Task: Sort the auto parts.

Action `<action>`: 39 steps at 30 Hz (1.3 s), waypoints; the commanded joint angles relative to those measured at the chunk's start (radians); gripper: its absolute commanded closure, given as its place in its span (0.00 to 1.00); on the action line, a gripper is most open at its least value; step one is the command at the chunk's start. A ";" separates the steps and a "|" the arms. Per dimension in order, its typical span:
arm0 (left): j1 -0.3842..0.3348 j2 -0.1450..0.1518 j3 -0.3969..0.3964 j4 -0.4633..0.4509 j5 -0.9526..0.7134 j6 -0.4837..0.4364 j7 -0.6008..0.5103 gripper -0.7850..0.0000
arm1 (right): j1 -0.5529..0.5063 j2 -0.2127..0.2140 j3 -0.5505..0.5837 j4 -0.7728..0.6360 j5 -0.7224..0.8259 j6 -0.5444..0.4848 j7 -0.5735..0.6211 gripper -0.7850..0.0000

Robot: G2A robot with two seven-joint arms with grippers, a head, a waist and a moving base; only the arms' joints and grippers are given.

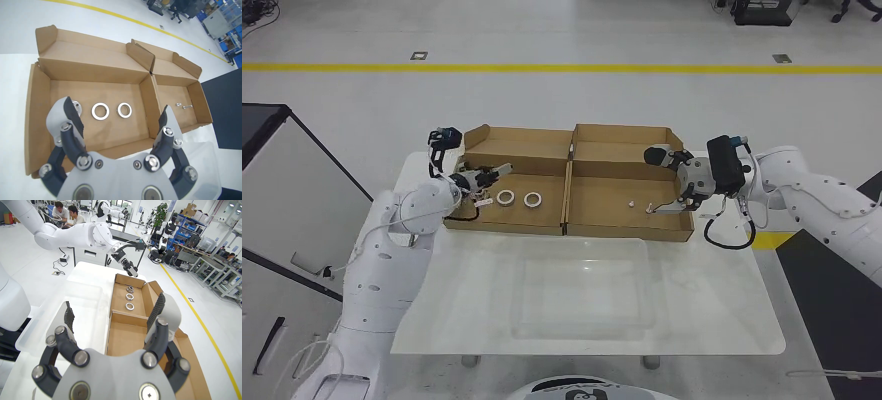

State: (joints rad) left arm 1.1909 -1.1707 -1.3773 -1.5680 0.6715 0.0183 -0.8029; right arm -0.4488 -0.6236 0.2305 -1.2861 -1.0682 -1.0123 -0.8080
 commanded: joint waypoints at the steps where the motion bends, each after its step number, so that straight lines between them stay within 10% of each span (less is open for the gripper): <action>1: 0.020 0.006 -0.035 -0.013 -0.031 -0.061 0.002 0.00 | 0.000 0.000 0.000 0.000 0.000 0.000 0.000 0.00; 9: 0.106 0.038 -0.167 -0.046 -0.072 -0.344 0.016 0.00 | 0.000 0.000 0.000 0.000 0.000 0.000 0.000 0.00; 22: 0.183 0.075 -0.330 -0.045 -0.125 -0.552 0.028 0.00 | 0.000 0.000 0.000 0.000 0.000 0.000 0.000 0.00; 39: 0.185 0.076 -0.334 -0.045 -0.132 -0.556 0.027 0.00 | 0.000 0.000 0.000 0.000 0.000 0.000 0.000 0.00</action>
State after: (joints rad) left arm 1.3757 -1.0947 -1.7110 -1.6135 0.5392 -0.5379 -0.7761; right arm -0.4488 -0.6236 0.2305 -1.2861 -1.0682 -1.0123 -0.8080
